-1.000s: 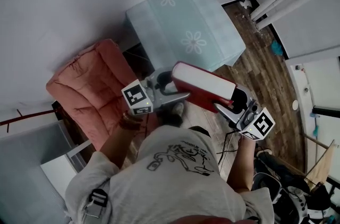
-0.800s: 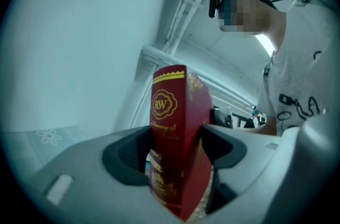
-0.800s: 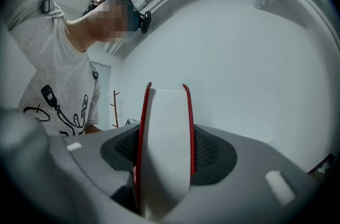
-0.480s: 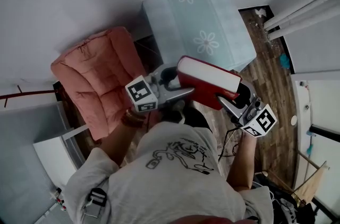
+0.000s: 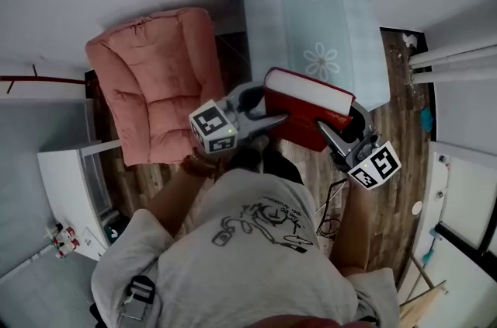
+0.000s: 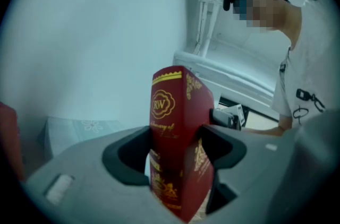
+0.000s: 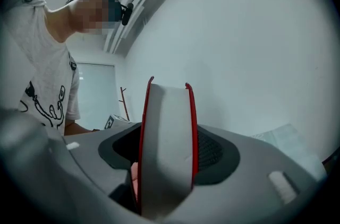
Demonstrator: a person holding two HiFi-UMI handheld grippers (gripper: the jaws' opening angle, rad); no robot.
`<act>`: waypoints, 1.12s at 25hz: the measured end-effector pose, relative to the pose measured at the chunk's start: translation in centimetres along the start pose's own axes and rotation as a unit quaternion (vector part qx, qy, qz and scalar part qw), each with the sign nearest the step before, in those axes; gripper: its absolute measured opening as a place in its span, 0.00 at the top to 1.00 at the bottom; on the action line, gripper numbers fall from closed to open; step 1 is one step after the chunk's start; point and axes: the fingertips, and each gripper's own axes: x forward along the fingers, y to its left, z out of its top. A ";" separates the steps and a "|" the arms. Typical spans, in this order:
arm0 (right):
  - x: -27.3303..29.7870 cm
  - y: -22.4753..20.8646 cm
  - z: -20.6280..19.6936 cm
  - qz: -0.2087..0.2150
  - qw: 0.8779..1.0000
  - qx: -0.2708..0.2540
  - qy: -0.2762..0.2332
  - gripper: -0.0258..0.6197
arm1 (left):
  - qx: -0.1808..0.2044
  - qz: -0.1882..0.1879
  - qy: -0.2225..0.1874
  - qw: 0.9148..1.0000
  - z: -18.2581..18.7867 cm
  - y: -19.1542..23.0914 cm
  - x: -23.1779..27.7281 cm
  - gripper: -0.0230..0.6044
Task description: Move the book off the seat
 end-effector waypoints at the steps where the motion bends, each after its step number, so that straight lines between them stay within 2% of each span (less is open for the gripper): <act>1: 0.3 -0.5 -0.4 0.003 1.000 0.001 0.005 0.51 | -0.003 0.010 -0.002 1.000 -0.4 0.4 0.0 0.48; 14: 4.4 -6.2 -6.4 0.016 0.998 0.017 0.055 0.46 | -0.049 0.099 0.007 0.994 -5.5 6.7 0.3 0.48; 21: 7.9 -9.8 -10.8 0.010 0.997 0.022 0.074 0.44 | -0.071 0.114 0.022 0.991 -8.9 12.2 -0.1 0.47; 28: 10.5 -14.0 -15.3 -0.006 0.996 0.035 0.086 0.43 | -0.063 0.123 0.053 0.989 -12.1 17.5 0.3 0.47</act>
